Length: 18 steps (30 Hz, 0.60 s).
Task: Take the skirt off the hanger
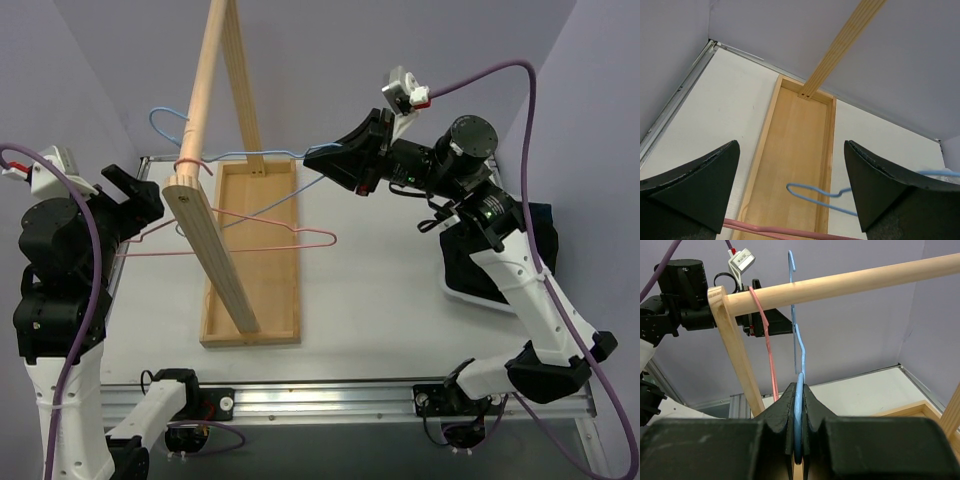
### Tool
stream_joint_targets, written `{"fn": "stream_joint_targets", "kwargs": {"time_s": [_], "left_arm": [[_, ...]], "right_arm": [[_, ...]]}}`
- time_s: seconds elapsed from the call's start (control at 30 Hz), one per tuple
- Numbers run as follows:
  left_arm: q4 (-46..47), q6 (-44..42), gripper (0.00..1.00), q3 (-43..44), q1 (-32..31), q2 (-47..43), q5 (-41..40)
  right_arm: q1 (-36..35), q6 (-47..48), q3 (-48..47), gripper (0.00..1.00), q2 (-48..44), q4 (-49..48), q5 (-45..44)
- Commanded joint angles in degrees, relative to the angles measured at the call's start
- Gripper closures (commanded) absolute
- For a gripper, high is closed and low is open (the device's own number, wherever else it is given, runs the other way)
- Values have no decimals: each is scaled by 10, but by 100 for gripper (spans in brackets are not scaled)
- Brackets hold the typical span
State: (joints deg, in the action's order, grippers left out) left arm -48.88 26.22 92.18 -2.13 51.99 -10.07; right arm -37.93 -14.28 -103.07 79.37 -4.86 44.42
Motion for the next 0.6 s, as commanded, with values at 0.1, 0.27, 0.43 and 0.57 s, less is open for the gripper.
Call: {"fn": "stream_joint_targets", "kwargs": {"time_s": [0.1,0.27,0.43,0.57], "left_arm": [[-17,8,6,32,3,-6,41],[-43,8,6,82,2,-25,69],[-82,3,6,125,2,-24,58],[-82,14,6,99,2,-40,57]], "right_arm": [[-3,10,58,100,-56,-19,-25],[-3,1,114,100,-89,-27,-43],[-3,-22,167,100,-119,-53,-63],[-1,-41,207,100,-142,-48,-107]]}}
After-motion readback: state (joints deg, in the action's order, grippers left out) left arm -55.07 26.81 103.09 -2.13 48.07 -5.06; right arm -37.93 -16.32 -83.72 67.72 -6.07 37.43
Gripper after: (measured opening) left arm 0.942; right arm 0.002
